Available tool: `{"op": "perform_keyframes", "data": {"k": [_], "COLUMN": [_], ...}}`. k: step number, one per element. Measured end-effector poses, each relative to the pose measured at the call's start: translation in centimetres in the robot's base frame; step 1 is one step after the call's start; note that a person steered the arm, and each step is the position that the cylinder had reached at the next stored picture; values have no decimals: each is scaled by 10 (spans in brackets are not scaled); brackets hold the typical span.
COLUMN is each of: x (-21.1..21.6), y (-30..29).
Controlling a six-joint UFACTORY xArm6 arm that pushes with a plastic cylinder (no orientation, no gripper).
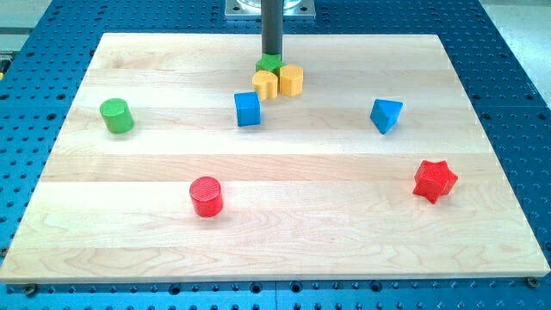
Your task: Slightly push the cube towards the heart
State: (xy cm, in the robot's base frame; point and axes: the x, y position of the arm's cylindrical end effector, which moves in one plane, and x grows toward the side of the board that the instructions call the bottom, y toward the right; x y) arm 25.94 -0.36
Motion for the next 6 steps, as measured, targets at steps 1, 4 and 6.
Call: {"op": "perform_keyframes", "data": {"k": [1, 4, 6], "x": [-5, 207, 176], "y": [-54, -131, -56]}}
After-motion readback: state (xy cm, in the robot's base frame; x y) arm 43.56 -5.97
